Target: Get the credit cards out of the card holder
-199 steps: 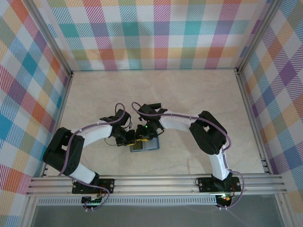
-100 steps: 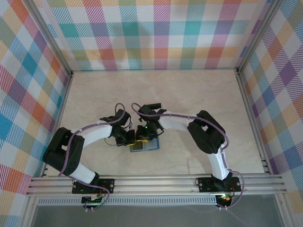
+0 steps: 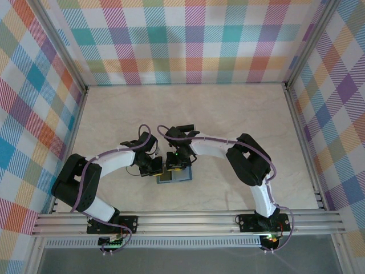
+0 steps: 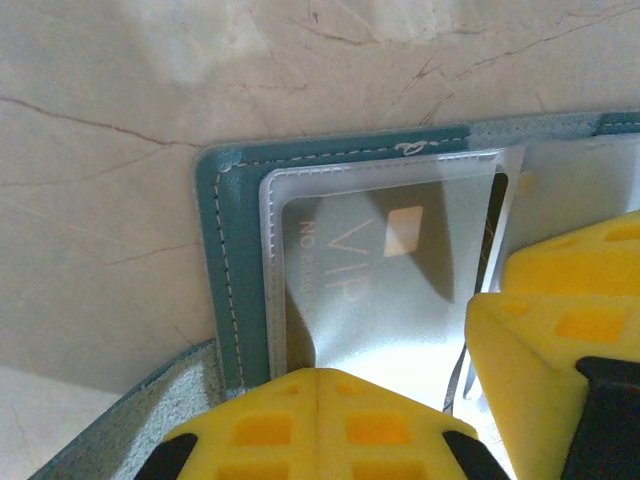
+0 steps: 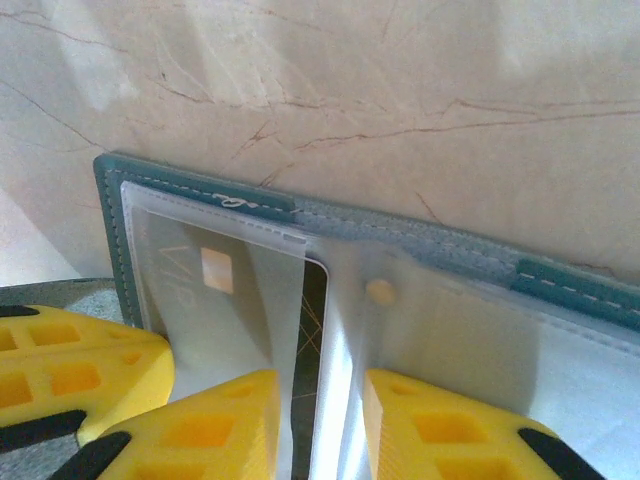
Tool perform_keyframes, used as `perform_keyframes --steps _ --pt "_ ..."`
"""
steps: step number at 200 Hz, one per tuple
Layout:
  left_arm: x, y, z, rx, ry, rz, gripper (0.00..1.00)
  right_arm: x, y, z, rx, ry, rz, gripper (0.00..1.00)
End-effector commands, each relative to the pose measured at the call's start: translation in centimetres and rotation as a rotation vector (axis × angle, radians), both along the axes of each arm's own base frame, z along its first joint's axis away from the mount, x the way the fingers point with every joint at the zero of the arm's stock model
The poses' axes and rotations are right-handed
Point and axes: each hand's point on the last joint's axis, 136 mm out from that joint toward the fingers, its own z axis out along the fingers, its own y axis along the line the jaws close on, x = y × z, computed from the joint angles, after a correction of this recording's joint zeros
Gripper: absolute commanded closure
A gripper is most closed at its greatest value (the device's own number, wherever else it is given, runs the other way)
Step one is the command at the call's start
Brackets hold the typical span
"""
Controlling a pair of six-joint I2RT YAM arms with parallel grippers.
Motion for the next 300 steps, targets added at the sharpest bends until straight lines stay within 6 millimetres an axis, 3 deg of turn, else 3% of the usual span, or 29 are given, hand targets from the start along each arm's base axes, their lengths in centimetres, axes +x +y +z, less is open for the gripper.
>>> perform_keyframes --steps 1,43,119,254,300 --pt "-0.8 1.2 0.1 0.07 0.018 0.003 1.0 0.0 0.0 1.4 0.032 -0.002 -0.003 0.7" --pt "0.1 1.8 1.7 0.102 -0.037 0.02 0.99 -0.3 1.0 2.0 0.1 0.019 -0.011 0.7" --pt "-0.6 1.9 -0.5 0.118 0.016 0.008 1.0 -0.5 1.4 0.5 0.098 0.058 -0.017 0.73" --pt "-0.6 1.8 -0.8 0.111 0.023 0.001 1.0 -0.7 2.0 -0.3 0.118 0.089 -0.013 0.76" --pt "-0.8 1.9 -0.9 0.117 0.026 0.0 1.0 -0.7 1.1 -0.5 0.064 0.075 -0.015 0.76"
